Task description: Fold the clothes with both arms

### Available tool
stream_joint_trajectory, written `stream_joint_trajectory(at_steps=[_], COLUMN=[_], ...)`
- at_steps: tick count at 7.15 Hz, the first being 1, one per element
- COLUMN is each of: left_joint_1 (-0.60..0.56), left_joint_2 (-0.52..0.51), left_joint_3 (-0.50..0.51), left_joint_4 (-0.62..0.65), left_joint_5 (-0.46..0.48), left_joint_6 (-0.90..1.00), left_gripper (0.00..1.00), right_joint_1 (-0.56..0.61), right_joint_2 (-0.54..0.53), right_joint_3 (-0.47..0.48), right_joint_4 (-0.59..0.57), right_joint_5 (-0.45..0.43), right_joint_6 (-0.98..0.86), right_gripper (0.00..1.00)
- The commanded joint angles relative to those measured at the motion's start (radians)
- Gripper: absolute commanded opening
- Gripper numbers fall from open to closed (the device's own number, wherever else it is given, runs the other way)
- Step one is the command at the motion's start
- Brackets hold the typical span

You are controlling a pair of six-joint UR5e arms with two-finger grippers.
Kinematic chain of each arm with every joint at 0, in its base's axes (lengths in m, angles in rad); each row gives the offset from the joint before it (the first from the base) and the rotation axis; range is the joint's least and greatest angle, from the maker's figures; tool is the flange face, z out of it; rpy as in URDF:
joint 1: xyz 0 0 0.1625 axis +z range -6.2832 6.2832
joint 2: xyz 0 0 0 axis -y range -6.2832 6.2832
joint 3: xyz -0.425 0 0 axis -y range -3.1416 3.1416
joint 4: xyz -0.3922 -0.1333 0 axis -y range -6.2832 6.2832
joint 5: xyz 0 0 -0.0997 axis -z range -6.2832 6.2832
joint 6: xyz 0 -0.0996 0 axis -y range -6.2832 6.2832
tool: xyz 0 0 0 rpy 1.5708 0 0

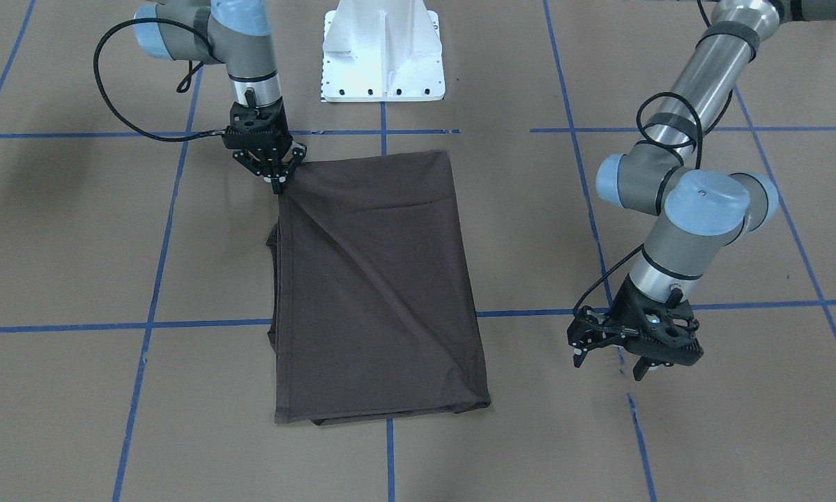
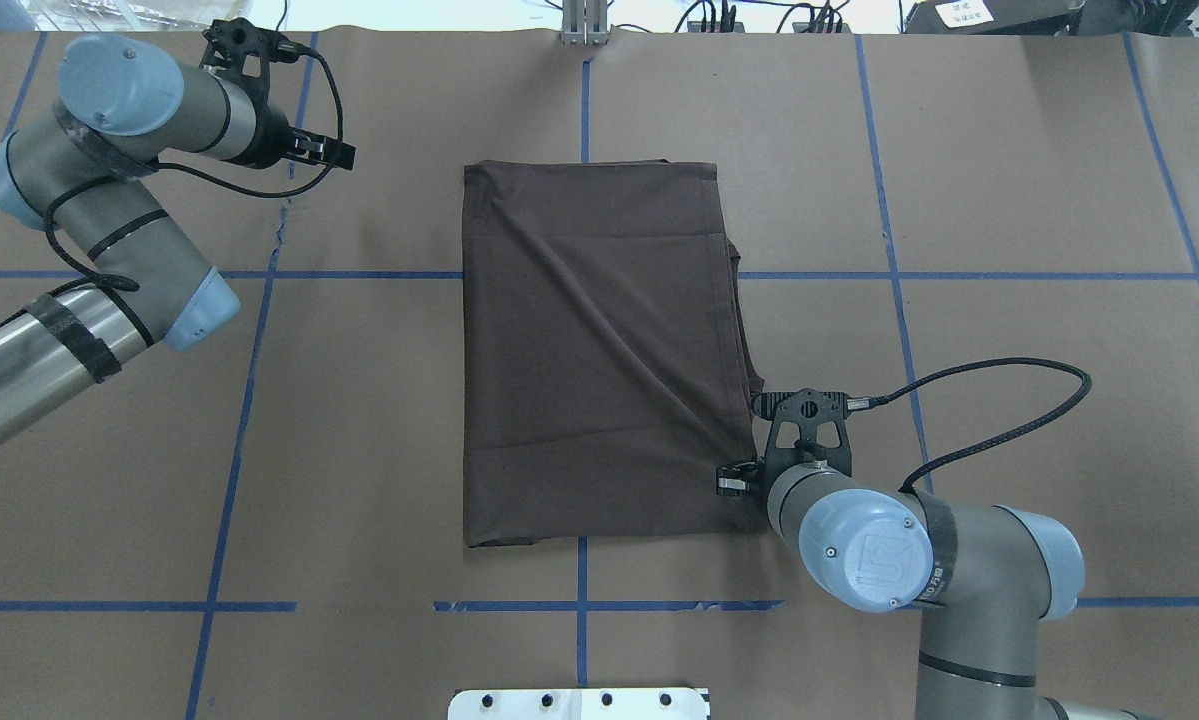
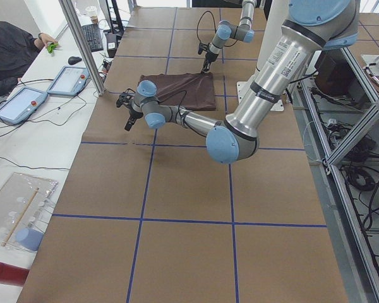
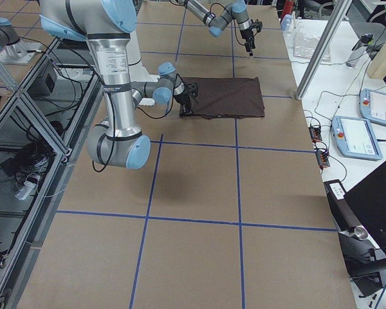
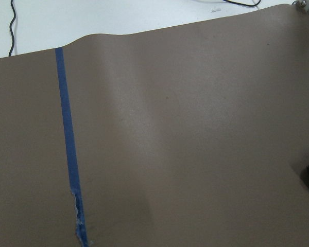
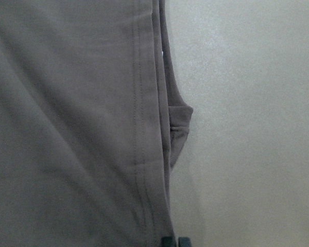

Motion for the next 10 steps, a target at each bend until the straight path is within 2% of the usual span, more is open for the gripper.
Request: stream_joint_trajectory(at_steps=[1, 2, 4, 6, 7, 8, 9, 10], left_joint_1=[0.002, 0.011, 0.081, 0.238, 0.338, 0.445, 0.519, 0.585], left_joint_2=[0.000, 0.000, 0.025, 0.152, 0.202, 0.237, 0.271, 0.297], left_joint_3=[-0.003, -0.023, -0.130, -0.379, -0.476, -0.538, -0.578, -0.601], left_joint_4=[0.000, 0.002, 0.005, 0.011, 0.014, 0.018, 0.018, 0.018], left_joint_5=[-0.001, -0.003, -0.003, 0.017, 0.104, 0.203, 0.250, 0.311], left_joint_6=[0.000, -0.023, -0.185, -0.450, -0.597, -0.744, -0.869, -0.947], left_gripper=[1.00, 1.00, 1.00, 1.00, 0.98, 0.73, 0.57, 0.57], right_joint_1=[0.012, 0.051, 0.107, 0.154, 0.177, 0.202, 0.213, 0.214], right_joint_2=[0.008, 0.008, -0.035, -0.035, -0.033, -0.035, -0.035, -0.035], right_joint_3=[0.027, 0.046, 0.049, 0.061, 0.061, 0.061, 0.061, 0.061], right_joint_4=[0.004, 0.037, 0.262, 0.272, 0.271, 0.271, 0.271, 0.271], right_joint_5=[0.008, 0.055, 0.145, 0.170, 0.178, 0.205, 0.218, 0.218], right_joint_6=[-0.009, -0.023, -0.022, 0.004, 0.006, 0.006, 0.006, 0.007], right_gripper=[1.00, 1.00, 1.00, 1.00, 1.00, 1.00, 1.00, 1.00])
